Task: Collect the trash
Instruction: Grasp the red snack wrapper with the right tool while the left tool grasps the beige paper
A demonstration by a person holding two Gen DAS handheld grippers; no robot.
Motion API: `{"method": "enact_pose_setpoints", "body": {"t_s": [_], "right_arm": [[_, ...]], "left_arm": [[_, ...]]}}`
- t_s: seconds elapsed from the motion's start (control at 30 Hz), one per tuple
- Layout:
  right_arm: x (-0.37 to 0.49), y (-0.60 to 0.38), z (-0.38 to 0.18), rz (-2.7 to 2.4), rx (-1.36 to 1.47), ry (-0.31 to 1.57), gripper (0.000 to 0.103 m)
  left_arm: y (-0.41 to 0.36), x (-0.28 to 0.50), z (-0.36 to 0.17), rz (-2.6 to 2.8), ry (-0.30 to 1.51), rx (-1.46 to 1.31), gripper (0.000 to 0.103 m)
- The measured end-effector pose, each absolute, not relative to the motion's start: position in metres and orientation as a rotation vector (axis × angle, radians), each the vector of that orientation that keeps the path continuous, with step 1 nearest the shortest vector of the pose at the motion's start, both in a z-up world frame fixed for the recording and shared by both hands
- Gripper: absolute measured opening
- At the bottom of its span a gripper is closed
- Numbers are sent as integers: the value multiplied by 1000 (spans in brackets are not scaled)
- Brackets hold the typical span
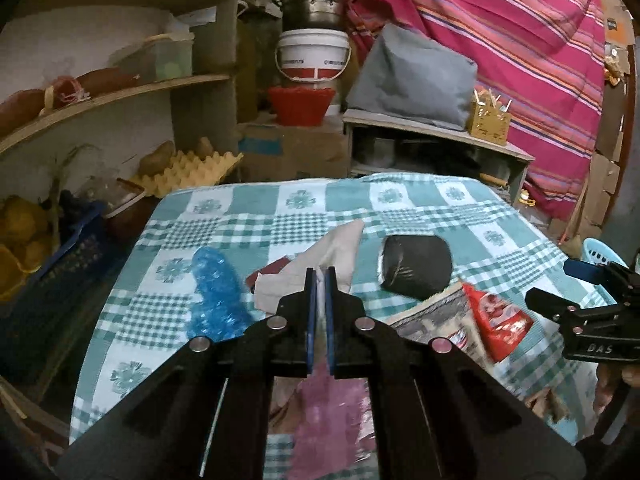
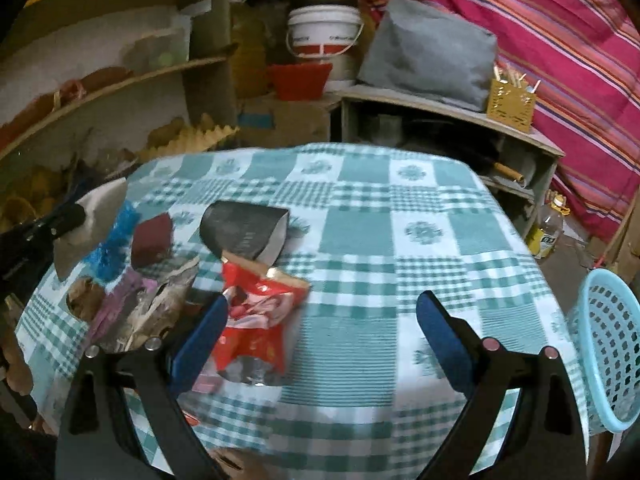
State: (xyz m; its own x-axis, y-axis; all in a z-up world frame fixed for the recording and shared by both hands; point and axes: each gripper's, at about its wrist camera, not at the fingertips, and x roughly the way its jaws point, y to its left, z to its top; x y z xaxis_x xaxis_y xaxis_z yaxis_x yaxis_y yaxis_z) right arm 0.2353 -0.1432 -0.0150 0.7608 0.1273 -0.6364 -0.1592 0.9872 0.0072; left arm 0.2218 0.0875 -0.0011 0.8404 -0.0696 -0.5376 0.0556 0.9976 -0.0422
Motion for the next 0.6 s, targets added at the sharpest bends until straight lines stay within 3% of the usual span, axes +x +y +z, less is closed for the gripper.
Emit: {"method": "enact_pose_setpoints", "body": {"t_s": [0.33,0.43,0.5,0.57,0.6], "right_arm": [[251,-115,-40,180,-99,787,92],[256,-112,-46,198,-89,820,74],[259,-112,-50,227,-69,844,53],[261,-112,-54,258,-55,861,39],[261,-113,-54,271,-52,864,38]], "left_arm": [[109,216,-9,-41,587,-33,3],[111,216,-12,-38,595,-32,3],[111,216,-13,-37,598,-29,3],[110,216,-12,-40,595,-29,3],[109,216,-10,-43,591,-31,3]]}}
